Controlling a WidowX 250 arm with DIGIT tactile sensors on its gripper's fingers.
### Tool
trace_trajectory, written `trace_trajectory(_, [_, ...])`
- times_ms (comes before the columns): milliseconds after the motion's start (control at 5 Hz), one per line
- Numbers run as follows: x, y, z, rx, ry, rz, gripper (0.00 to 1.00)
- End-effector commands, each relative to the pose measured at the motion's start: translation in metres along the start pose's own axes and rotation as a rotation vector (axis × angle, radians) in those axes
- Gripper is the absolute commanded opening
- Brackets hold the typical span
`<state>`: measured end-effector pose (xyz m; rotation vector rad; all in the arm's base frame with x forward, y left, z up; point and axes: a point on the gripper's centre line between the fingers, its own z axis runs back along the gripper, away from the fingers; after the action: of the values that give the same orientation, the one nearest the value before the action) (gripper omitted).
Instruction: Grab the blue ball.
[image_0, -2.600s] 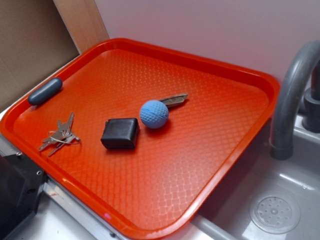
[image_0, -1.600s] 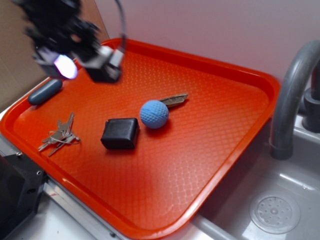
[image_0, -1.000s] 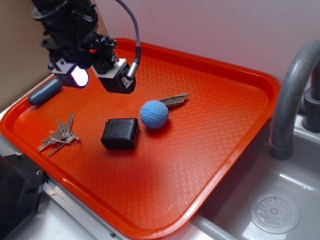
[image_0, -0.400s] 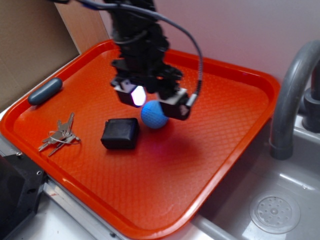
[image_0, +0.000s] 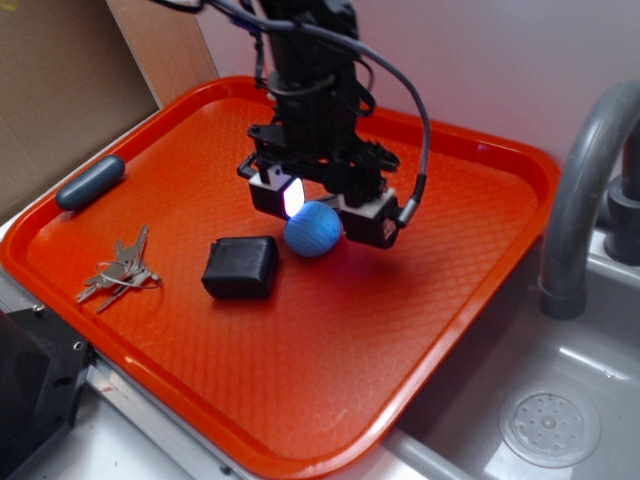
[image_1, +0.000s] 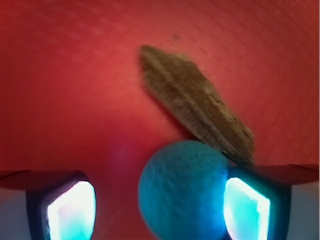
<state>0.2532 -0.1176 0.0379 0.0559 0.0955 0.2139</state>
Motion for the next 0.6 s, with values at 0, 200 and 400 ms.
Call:
trace_trajectory(0, [0.008, 0.028, 0.003, -0.013, -0.035, 0.071, 0.0])
trace_trajectory(200, [0.004, 0.045, 0.017, -0.06, -0.075, 0.034, 0.0])
trace_trajectory(400, [0.004, 0.069, 0.039, -0.096, -0.126, 0.017, 0.0])
